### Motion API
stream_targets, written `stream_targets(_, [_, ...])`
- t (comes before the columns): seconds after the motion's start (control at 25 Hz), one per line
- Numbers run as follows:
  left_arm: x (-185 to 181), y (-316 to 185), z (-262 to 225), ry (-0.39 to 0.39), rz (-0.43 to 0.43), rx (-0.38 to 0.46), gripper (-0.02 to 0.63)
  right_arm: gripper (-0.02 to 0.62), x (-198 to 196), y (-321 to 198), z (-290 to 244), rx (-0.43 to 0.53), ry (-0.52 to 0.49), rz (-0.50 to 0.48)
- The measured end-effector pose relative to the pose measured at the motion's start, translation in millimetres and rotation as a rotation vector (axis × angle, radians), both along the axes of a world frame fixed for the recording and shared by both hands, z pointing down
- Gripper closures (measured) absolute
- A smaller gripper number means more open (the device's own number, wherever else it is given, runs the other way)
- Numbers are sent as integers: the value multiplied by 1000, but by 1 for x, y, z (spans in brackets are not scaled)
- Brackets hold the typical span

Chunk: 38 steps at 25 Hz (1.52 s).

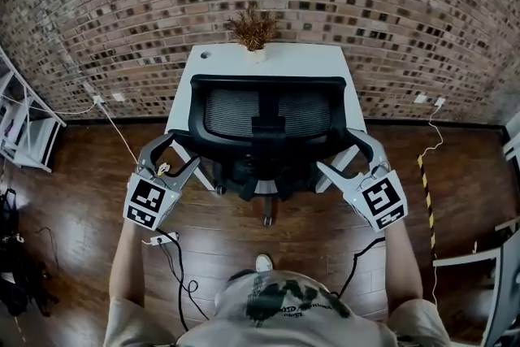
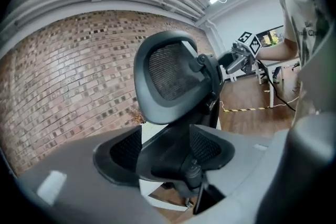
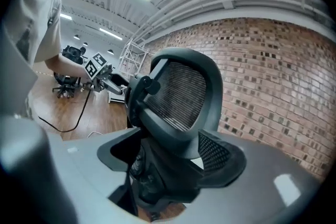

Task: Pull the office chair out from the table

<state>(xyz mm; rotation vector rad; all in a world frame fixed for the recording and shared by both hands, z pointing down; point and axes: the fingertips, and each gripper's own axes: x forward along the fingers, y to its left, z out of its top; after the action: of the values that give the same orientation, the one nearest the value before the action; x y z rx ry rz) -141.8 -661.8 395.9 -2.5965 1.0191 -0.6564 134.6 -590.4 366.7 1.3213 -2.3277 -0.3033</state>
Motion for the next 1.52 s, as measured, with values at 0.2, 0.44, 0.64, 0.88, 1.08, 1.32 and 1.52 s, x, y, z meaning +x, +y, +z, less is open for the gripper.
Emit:
stream_targets(0.2, [-9, -19, 20, -116, 55, -47, 299, 255, 11, -8, 10, -37, 66, -14])
stream_targets(0.44, [-2, -36, 36, -199, 128, -82, 283, 233, 31, -27, 34, -109, 196, -16])
stream_targets(0.64, [7, -51, 49, -286, 184, -117, 268, 232, 41, -47, 59, -221, 313, -67])
stream_targets(0.88, [18, -58, 55, -384, 236, -118, 276, 239, 39, -62, 85, -271, 449, -100])
stream_targets(1.08, [18, -54, 56, -433, 262, -131, 300, 304, 40, -67, 90, -227, 563, -104])
stream_targets(1.32, [16, -50, 56, -449, 258, -117, 316, 339, 41, -63, 94, -232, 622, -106])
stream_targets(1.52, [15, -44, 59, -446, 248, -127, 313, 344, 40, -56, 98, -221, 631, -103])
